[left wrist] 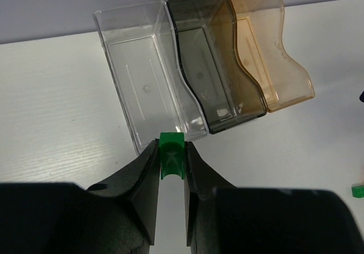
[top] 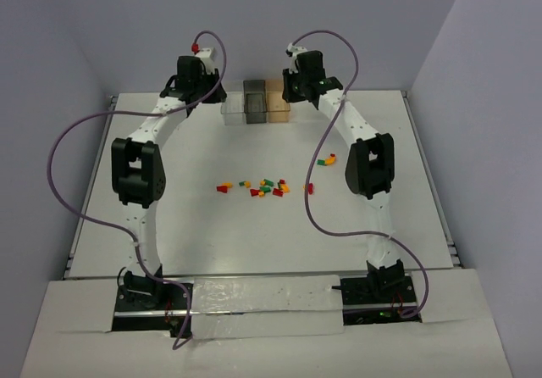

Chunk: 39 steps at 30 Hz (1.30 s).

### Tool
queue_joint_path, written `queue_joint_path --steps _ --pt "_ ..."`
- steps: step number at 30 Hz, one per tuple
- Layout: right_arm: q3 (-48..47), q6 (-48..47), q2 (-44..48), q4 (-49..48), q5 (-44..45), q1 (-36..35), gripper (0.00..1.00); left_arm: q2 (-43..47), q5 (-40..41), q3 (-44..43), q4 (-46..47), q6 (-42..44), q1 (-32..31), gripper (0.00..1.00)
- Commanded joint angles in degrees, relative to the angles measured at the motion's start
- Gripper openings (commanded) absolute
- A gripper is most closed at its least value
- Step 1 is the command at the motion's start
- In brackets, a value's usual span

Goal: Sort the legos into containers by color

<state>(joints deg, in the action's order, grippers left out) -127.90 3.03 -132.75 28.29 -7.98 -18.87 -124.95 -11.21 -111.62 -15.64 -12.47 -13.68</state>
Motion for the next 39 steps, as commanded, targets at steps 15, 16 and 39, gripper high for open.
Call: queue_joint_path --steps 15,16,39 --pt "-3.94 -1.38 -8.31 -14.26 3.20 -1.75 0.01 -10.22 -0.25 -8.09 9.70 -1.53 -0.64 0.17" --pt "-3.94 -1.43 -8.46 -14.81 3.30 -1.85 0.02 -10.51 -0.15 -8.09 10.24 -1.58 -0.64 0.18" --pt "-6.79 -1.67 -6.73 -16.96 4.32 -2.73 0.70 -9.99 -1.30 -12.08 10.93 -1.68 -0.64 0.65"
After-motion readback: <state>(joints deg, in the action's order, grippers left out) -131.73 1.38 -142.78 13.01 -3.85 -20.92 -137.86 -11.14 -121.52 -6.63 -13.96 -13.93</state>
